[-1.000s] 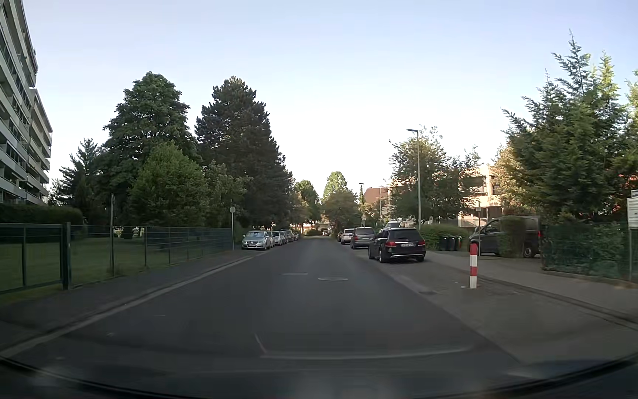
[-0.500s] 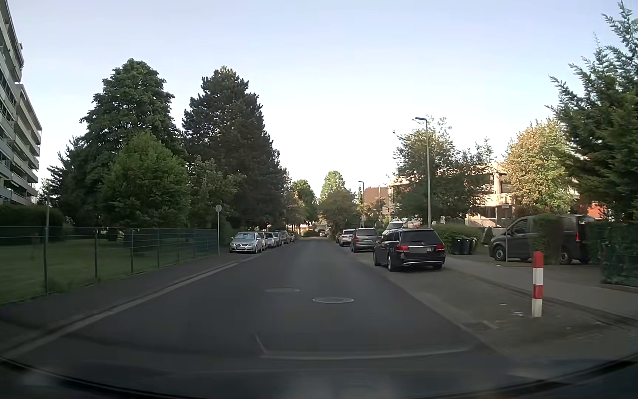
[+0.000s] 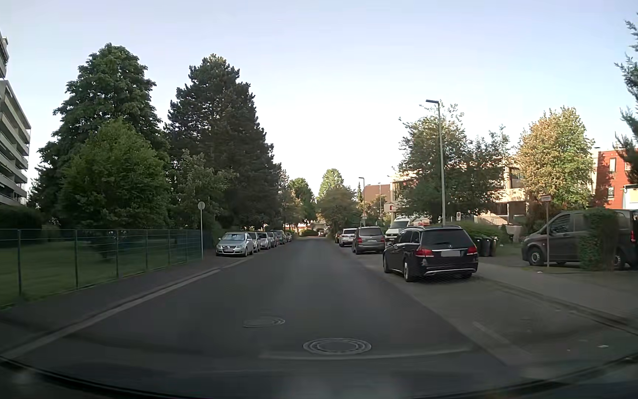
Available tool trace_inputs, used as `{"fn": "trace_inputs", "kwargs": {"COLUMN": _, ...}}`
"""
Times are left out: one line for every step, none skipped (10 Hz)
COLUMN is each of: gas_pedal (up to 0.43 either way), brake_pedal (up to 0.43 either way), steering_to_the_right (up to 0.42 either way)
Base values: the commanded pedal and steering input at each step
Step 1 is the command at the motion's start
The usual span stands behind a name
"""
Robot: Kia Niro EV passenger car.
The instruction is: Follow the waypoints while adhering to traffic rules and regulations
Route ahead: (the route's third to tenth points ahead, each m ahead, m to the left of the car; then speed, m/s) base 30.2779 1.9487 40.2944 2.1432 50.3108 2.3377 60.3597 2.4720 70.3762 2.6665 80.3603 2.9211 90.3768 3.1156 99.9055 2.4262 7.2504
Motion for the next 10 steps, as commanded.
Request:
{"fn": "trace_inputs", "kwargs": {"gas_pedal": 0.118, "brake_pedal": 0.0, "steering_to_the_right": -0.003}}
{"fn": "trace_inputs", "kwargs": {"gas_pedal": 0.118, "brake_pedal": 0.0, "steering_to_the_right": -0.002}}
{"fn": "trace_inputs", "kwargs": {"gas_pedal": 0.118, "brake_pedal": 0.0, "steering_to_the_right": -0.002}}
{"fn": "trace_inputs", "kwargs": {"gas_pedal": 0.118, "brake_pedal": 0.0, "steering_to_the_right": -0.002}}
{"fn": "trace_inputs", "kwargs": {"gas_pedal": 0.118, "brake_pedal": 0.0, "steering_to_the_right": -0.003}}
{"fn": "trace_inputs", "kwargs": {"gas_pedal": 0.118, "brake_pedal": 0.0, "steering_to_the_right": -0.003}}
{"fn": "trace_inputs", "kwargs": {"gas_pedal": 0.118, "brake_pedal": 0.0, "steering_to_the_right": -0.002}}
{"fn": "trace_inputs", "kwargs": {"gas_pedal": 0.118, "brake_pedal": 0.0, "steering_to_the_right": -0.003}}
{"fn": "trace_inputs", "kwargs": {"gas_pedal": 0.13, "brake_pedal": 0.0, "steering_to_the_right": -0.002}}
{"fn": "trace_inputs", "kwargs": {"gas_pedal": 0.13, "brake_pedal": 0.0, "steering_to_the_right": -0.003}}
